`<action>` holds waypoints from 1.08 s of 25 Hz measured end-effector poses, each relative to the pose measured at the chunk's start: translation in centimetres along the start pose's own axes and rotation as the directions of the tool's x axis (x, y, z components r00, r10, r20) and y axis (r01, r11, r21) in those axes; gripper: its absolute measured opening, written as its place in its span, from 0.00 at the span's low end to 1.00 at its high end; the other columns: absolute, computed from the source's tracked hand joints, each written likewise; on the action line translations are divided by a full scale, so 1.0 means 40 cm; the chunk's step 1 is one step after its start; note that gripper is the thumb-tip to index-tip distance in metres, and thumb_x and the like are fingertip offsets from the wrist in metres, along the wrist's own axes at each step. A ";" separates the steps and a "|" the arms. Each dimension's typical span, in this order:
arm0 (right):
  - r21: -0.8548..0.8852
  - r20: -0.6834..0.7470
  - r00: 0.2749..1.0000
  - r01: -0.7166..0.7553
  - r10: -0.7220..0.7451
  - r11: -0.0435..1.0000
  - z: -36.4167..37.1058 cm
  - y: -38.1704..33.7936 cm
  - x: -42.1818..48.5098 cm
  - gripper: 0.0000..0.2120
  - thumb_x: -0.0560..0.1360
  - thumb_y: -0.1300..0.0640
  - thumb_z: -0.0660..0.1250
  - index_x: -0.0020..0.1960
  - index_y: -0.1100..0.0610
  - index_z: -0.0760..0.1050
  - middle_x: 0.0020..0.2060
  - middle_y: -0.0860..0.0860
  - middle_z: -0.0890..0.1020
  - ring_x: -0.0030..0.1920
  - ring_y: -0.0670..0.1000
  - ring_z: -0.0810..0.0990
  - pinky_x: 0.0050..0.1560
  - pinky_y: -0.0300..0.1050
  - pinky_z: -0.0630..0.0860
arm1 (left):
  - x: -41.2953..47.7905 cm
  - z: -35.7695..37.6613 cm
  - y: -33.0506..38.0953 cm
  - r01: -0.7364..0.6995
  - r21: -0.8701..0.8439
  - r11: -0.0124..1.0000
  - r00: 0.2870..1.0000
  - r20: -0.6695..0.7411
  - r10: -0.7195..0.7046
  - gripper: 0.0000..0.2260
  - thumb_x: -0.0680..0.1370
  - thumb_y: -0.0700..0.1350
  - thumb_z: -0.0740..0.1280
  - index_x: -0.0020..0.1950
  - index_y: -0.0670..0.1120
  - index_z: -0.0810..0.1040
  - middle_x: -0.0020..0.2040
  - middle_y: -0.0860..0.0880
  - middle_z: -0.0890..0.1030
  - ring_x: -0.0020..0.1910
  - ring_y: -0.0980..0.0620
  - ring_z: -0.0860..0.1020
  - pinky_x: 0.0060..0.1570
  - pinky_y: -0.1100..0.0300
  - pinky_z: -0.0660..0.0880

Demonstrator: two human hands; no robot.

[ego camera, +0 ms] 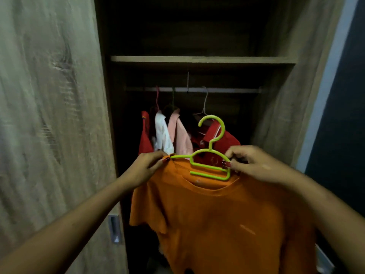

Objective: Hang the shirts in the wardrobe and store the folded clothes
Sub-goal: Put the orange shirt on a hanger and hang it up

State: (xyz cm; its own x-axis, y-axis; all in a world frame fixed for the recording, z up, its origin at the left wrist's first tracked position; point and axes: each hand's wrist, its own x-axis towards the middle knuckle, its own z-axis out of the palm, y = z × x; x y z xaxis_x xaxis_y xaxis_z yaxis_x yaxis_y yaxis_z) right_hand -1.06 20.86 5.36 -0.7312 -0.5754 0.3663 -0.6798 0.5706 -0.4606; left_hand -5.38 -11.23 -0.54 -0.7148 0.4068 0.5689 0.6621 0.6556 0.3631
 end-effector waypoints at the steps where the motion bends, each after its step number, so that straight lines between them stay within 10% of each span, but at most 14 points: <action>1: 0.034 0.038 0.998 -0.054 0.052 0.998 -0.024 -0.004 -0.023 0.04 0.76 0.61 0.64 0.47 0.57 0.77 0.42 0.52 0.81 0.44 0.49 0.80 0.45 0.45 0.79 | 0.027 0.023 0.011 -0.024 -0.039 0.999 1.000 0.017 0.025 0.11 0.79 0.50 0.58 0.52 0.49 0.78 0.44 0.62 0.78 0.45 0.71 0.76 0.44 0.72 0.70; 7: 0.111 -0.109 0.960 -0.244 0.256 0.963 -0.146 0.005 -0.164 0.06 0.75 0.62 0.64 0.44 0.56 0.79 0.36 0.53 0.82 0.37 0.46 0.80 0.39 0.35 0.75 | 0.237 0.185 0.098 -0.168 -0.123 0.978 0.978 0.106 0.181 0.16 0.79 0.49 0.56 0.62 0.45 0.76 0.58 0.48 0.80 0.56 0.55 0.76 0.55 0.67 0.70; 12: 0.085 -0.253 0.893 -0.364 0.373 0.928 -0.198 0.016 -0.246 0.05 0.73 0.58 0.68 0.39 0.52 0.80 0.34 0.54 0.82 0.34 0.44 0.79 0.38 0.35 0.75 | 0.381 0.316 0.150 -0.151 -0.056 0.987 0.959 0.235 0.160 0.22 0.82 0.52 0.53 0.75 0.49 0.59 0.76 0.48 0.62 0.75 0.51 0.59 0.73 0.54 0.56; 15: 0.099 -0.292 0.851 -0.427 0.436 0.899 -0.216 0.024 -0.266 0.14 0.68 0.42 0.69 0.39 0.54 0.80 0.33 0.53 0.81 0.34 0.45 0.79 0.38 0.37 0.75 | 0.451 0.370 0.164 -0.179 0.155 0.972 0.955 0.265 0.133 0.24 0.82 0.56 0.49 0.77 0.50 0.54 0.79 0.51 0.54 0.77 0.52 0.48 0.76 0.48 0.49; 17: 0.121 -0.321 0.816 -0.469 0.481 0.875 -0.226 0.025 -0.257 0.08 0.74 0.55 0.66 0.40 0.57 0.80 0.31 0.52 0.80 0.34 0.44 0.79 0.37 0.37 0.75 | 0.480 0.390 0.161 -0.205 0.296 0.933 0.941 0.322 0.105 0.25 0.82 0.58 0.46 0.77 0.51 0.53 0.79 0.51 0.53 0.77 0.52 0.46 0.75 0.46 0.46; 27: -0.057 -0.439 0.776 -0.528 0.453 0.848 -0.184 0.051 -0.084 0.08 0.74 0.57 0.67 0.36 0.56 0.78 0.33 0.53 0.80 0.34 0.50 0.77 0.36 0.45 0.72 | 0.391 0.394 0.002 -0.316 0.560 0.766 0.943 0.096 0.319 0.16 0.77 0.47 0.63 0.64 0.44 0.74 0.63 0.44 0.77 0.61 0.47 0.77 0.58 0.55 0.76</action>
State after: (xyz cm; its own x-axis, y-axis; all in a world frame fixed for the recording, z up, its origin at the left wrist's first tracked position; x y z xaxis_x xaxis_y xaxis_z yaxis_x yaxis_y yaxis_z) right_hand -0.39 28.28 9.15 -0.9000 0.0698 0.4304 -0.1935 0.8205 -0.5378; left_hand -20.08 5.21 -3.25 -0.4840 0.6538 0.5815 0.6069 0.7296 -0.3151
